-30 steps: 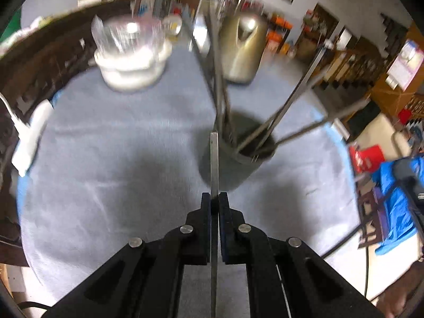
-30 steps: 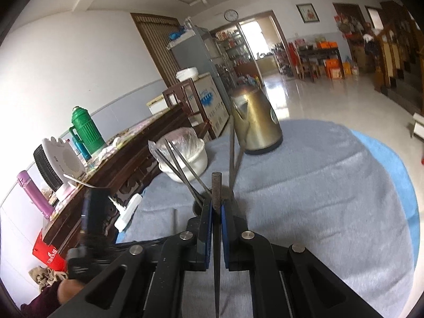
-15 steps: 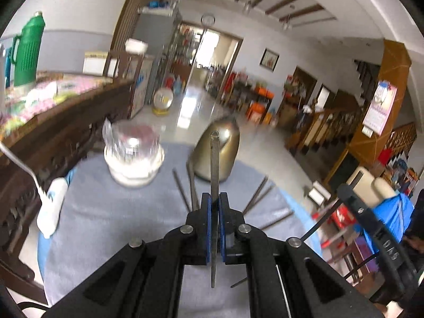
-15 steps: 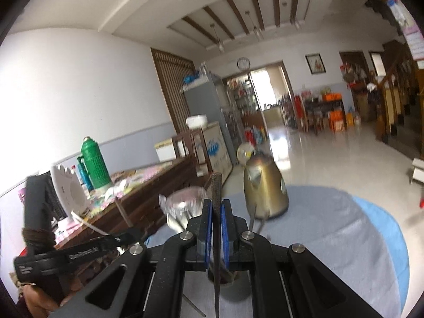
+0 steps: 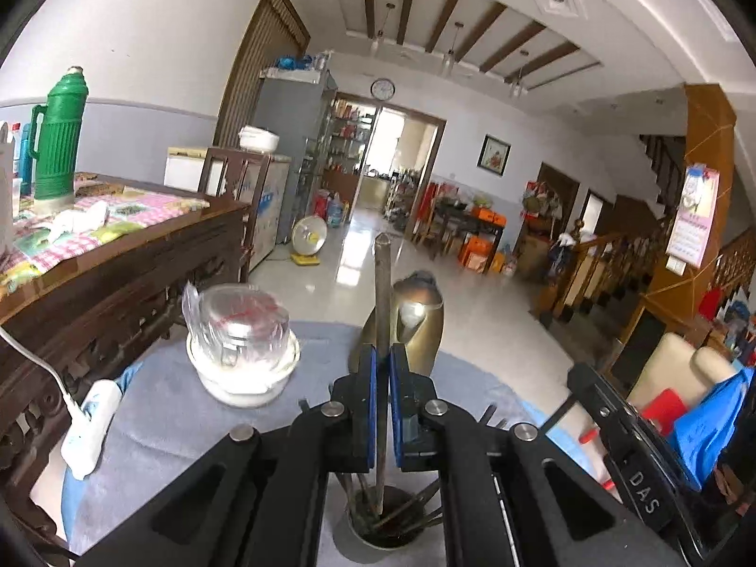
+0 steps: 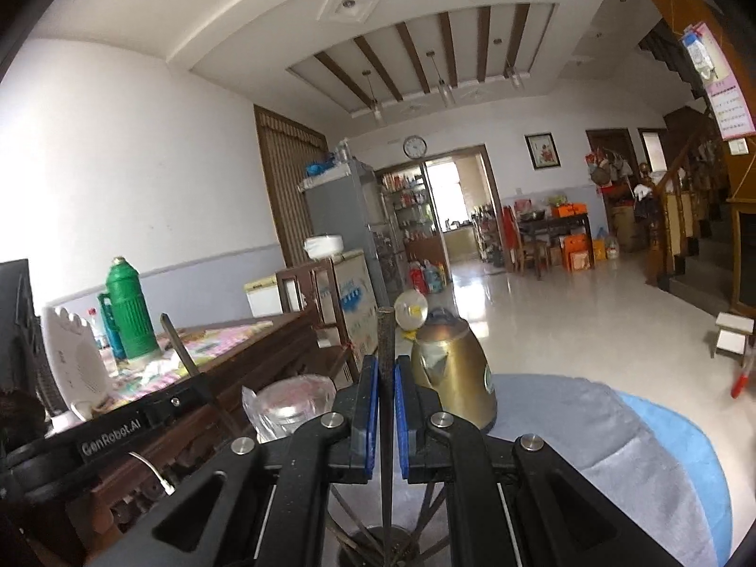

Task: Organize utensils
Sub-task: 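Lower both held utensils into the grey cup and open both tools, then withdraw both open tools up and away from the cup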

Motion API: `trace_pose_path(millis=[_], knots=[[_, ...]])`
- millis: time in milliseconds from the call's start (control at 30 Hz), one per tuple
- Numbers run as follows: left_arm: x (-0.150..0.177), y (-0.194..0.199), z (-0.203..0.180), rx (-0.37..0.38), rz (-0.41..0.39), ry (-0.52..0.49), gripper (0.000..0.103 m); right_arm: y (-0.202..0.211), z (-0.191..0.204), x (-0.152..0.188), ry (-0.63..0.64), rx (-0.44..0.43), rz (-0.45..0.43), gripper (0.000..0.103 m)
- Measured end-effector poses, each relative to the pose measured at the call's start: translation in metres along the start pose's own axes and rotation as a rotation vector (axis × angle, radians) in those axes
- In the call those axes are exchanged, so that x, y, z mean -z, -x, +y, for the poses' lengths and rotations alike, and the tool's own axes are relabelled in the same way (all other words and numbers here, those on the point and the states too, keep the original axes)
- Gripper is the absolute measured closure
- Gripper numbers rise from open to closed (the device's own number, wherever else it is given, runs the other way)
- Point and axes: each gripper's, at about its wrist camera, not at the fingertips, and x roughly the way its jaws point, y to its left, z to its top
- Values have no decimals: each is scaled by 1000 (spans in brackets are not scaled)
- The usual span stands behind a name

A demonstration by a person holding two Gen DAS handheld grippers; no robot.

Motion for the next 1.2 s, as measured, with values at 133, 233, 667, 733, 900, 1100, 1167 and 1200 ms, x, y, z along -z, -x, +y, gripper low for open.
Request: trace_pose_path(millis=[133, 233, 667, 733, 900, 1100, 1167, 1200], knots=[[19, -11, 2, -12, 62, 6, 97, -16, -5, 18, -10, -1, 76, 96], [29, -17, 2, -28, 104, -7, 97, -16, -10, 24, -22, -4, 104, 96], [46, -14, -3, -67, 183, -42, 97, -11, -20, 36, -56, -38, 177, 96], [46, -12, -3, -67, 185, -43, 97, -10, -19, 37, -52, -44, 178, 96], [47, -7, -1, -67, 187, -40, 97, -9, -17, 36, -48, -64, 181, 95], [49, -5, 4, -68, 199, -34, 96, -9, -13, 37, -44, -76, 187, 95], [50, -4, 6, -66, 203, -32, 96, -11, -11, 37, -50, -83, 190, 95], [50, -5, 6, -66, 206, -32, 96, -11, -10, 38, -51, -84, 191, 95]])
